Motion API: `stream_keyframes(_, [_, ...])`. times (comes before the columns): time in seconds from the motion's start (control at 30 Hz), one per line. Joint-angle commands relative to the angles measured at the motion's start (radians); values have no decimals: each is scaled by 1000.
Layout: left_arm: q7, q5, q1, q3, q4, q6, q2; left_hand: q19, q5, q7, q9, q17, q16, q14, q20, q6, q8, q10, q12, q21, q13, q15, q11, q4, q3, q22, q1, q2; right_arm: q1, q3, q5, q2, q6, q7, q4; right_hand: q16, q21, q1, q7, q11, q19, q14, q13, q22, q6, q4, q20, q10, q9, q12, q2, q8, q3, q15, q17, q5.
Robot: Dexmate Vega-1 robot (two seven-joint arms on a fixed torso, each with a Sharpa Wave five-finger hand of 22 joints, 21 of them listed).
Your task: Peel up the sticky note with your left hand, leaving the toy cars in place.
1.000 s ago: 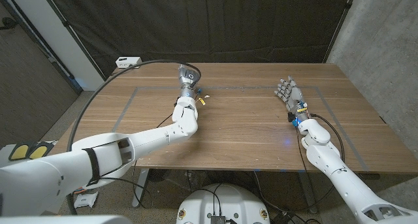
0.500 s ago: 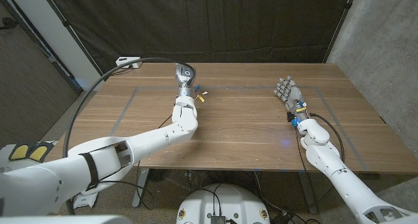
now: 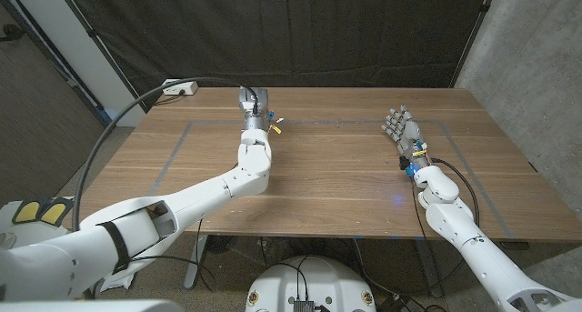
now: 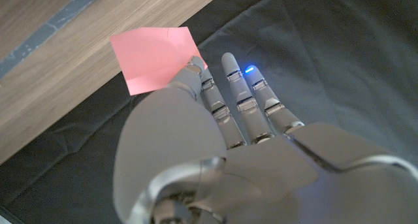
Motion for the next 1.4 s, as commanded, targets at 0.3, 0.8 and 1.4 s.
stream_keyframes(0.3, [44,-366,164,-292,-224,-267,40,-7,8,20,0,6,-4,14,18,-6,5,16,65,5,122,-144,-23,11,1,4,7,4,-4,-6,-14,-24,-6,-24,-48,1,-1,5,1,1,12,12,4,6,9,-1,1,8,2,-3,-7,-2,8,-4,1,-3])
stream_keyframes(0.8, [13,-709,248,-483,-230,-562,16,-10,9,46,1,16,-6,20,33,-19,6,3,67,9,135,-137,-20,15,1,4,7,14,13,-12,-17,-32,-4,-21,-42,4,3,8,0,3,24,22,4,5,12,-4,-5,17,2,-2,-8,-2,11,-5,0,-4])
stream_keyframes(1.4, [-98,-1078,293,-609,-135,-823,-21,-10,13,62,4,52,9,27,46,-39,10,-10,74,21,154,-134,-10,12,-3,8,23,29,27,-20,-28,-39,-20,-30,-47,3,3,7,0,5,27,26,4,5,15,-5,-4,20,2,-2,-11,-2,11,-3,0,-5])
